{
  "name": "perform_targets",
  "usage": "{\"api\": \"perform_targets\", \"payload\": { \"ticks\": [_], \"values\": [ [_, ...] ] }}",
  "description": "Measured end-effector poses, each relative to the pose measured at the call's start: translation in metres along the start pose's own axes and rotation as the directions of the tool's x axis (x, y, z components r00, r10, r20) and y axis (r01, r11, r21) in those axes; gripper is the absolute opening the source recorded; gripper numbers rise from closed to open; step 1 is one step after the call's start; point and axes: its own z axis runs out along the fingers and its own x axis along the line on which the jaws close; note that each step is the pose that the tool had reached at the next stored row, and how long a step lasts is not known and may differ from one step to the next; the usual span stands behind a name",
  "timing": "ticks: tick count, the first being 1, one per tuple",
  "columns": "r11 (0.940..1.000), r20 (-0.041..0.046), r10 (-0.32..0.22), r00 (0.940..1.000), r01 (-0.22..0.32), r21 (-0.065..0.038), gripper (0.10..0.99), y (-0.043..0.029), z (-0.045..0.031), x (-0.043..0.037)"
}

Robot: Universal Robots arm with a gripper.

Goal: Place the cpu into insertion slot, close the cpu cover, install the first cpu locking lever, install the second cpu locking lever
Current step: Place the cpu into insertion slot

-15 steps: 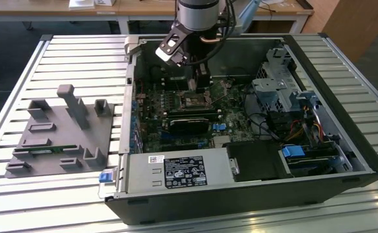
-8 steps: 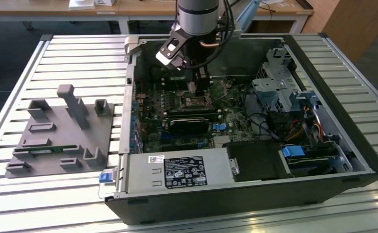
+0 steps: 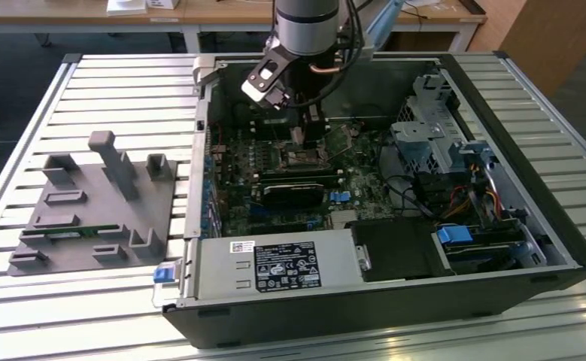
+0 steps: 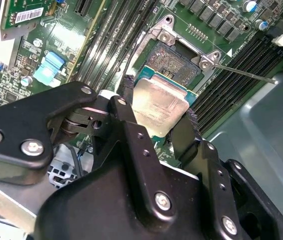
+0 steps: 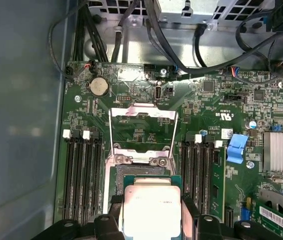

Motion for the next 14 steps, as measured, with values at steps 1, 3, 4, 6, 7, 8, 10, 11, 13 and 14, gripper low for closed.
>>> {"api": "perform_targets", "payload": {
  "ticks": [1, 3, 4, 6, 7, 8, 10, 11, 13, 14],
  "values": [
    [1.0, 0.0002, 0.0, 1.0, 0.0, 0.0, 0.541, 0.0, 0.0003, 0.0],
    [1.0, 0.0002, 0.0, 1.0, 0.0, 0.0, 0.541, -0.0001, 0.0011, 0.0],
    [1.0, 0.0002, 0.0, 1.0, 0.0, 0.0, 0.541, -0.0002, 0.0016, 0.0],
    [1.0, 0.0003, 0.0, 1.0, 0.0, 0.0, 0.541, -0.0003, 0.0035, -0.0001],
    [1.0, 0.0003, 0.0, 1.0, 0.0, 0.0, 0.541, -0.0005, 0.005, -0.0001],
    [1.0, 0.0002, 0.0, 1.0, 0.0, 0.0, 0.541, -0.0006, 0.0067, 0.0],
    [1.0, 0.0002, 0.0, 1.0, 0.0, 0.0, 0.541, -0.0009, 0.0104, 0.0003],
    [1.0, 0.0003, 0.0, 1.0, 0.0, 0.0, 0.541, -0.0011, 0.0121, 0.0006],
    [1.0, 0.0002, 0.0, 1.0, 0.0, 0.0, 0.541, -0.0013, 0.0159, 0.0015],
    [1.0, 0.0003, 0.0, 1.0, 0.0, 0.0, 0.541, -0.0014, 0.0174, 0.0018]
  ]
}}
